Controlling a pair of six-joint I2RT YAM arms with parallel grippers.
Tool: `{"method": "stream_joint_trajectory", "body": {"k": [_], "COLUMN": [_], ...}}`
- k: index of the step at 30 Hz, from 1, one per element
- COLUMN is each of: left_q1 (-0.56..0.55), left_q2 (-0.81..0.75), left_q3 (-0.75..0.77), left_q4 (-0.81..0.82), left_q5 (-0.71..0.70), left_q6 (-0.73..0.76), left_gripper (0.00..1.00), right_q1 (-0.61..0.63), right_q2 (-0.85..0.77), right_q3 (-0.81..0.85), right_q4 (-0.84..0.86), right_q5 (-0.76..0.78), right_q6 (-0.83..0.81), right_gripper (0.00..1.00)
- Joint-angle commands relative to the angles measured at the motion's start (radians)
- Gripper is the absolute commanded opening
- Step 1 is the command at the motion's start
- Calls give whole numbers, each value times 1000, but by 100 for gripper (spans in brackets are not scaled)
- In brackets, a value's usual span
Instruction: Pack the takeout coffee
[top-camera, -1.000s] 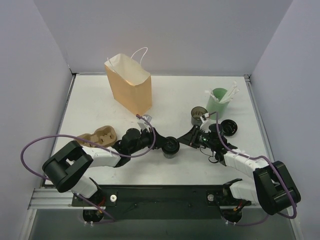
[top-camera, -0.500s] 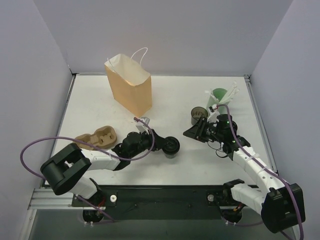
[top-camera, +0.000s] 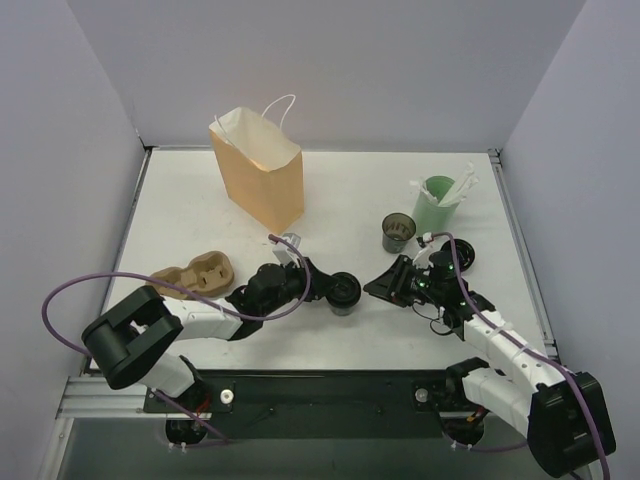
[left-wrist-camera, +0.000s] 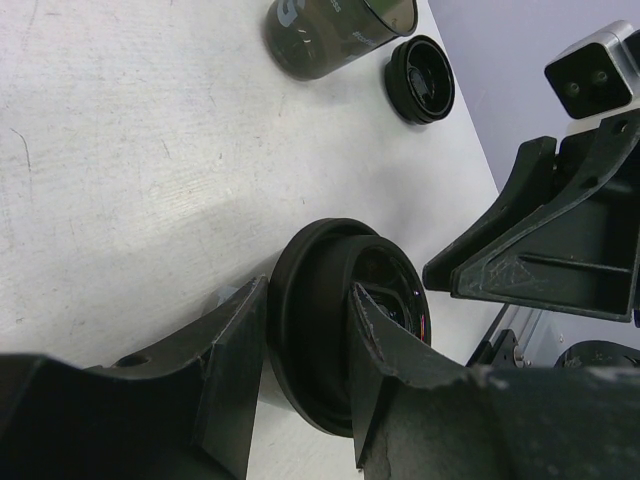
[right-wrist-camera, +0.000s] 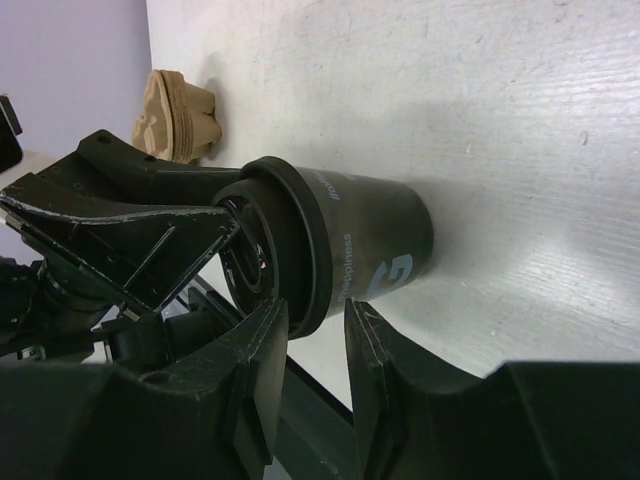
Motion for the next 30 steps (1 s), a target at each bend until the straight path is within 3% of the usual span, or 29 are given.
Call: {"method": "stream_joint_trajectory", "body": {"k": [1,16,23,30], "left_q1": [-20,-37,-52,-75], "left_q2": [117,165,178,200], "left_q3": [-88,-93,-123,-151], "left_q4": [-434,-406,-369,-339], "left_q5": [-21,-26,-33,-47], "left_q6": [57,32,2,-38], "left_gripper": [43,43,42,42], "right_q1": [22,56,55,62], "right_q2": [18,111,163,225], "right_q3": [-22,-140,-261,-398], "right_q4": [140,350,561,718], "right_q5": [-23,26,44,72], "right_q6": [53,133,184,196], "right_gripper": [30,25,11,6]}}
